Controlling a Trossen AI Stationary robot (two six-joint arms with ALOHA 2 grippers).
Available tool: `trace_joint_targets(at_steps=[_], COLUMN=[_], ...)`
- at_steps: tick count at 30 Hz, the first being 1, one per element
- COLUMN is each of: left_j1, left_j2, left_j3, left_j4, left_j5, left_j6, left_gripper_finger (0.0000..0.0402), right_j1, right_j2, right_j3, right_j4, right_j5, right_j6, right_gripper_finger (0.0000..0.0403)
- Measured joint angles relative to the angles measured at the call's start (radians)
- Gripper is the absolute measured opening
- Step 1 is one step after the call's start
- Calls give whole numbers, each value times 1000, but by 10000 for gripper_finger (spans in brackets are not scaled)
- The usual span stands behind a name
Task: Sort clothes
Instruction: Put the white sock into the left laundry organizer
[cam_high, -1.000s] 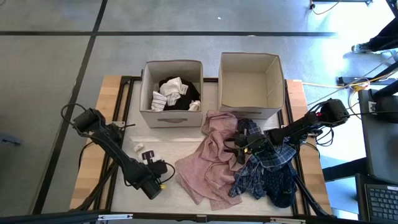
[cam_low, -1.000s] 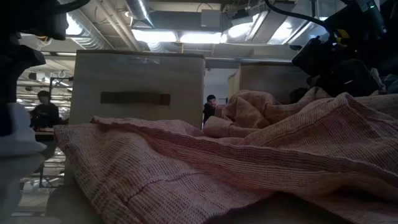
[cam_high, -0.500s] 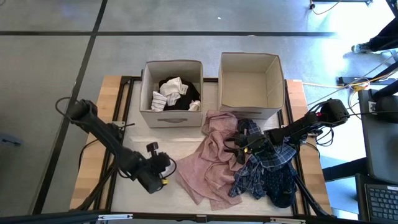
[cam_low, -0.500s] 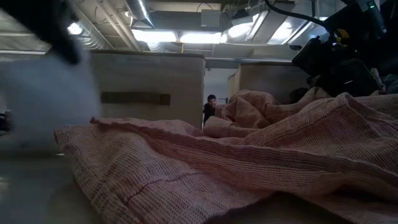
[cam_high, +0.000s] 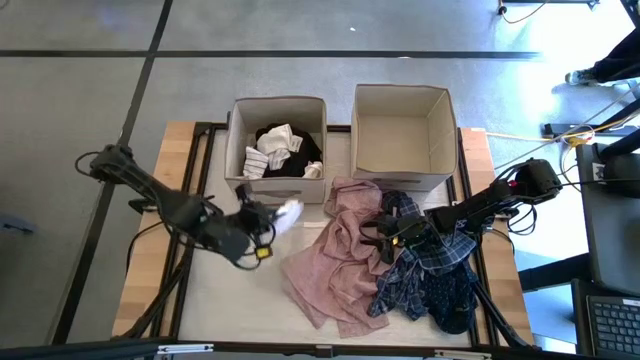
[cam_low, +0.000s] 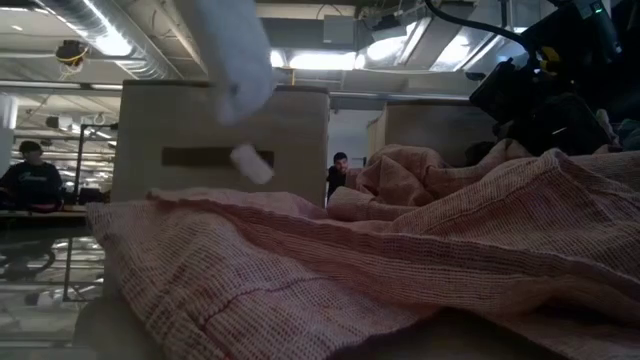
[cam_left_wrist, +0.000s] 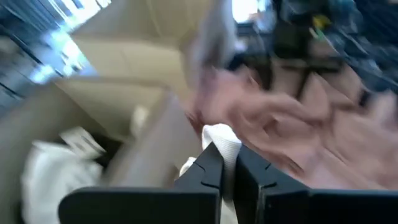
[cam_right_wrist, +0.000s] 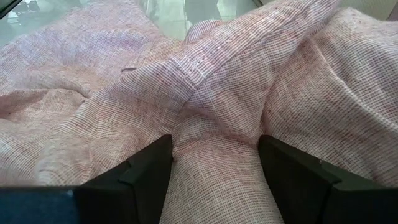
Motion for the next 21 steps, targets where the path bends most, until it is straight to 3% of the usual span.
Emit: trace_joint_targets(at_steps=[7,13,21], left_j1=[102,217,413], left_j2=[-89,-139,-160], left_j3=[0,0,0], left_j4=[164,292,283], left_j5=[-149,-176,-176], left_j6=[295,485,513], left_gripper_finger=[5,11,11], right_j1=[0,0,0], right_j2=[0,0,0], right_j3=[0,0,0], right_j4=[0,0,0], right_j5=[0,0,0], right_j6=[0,0,-1], right_gripper_finger=[243,243,243])
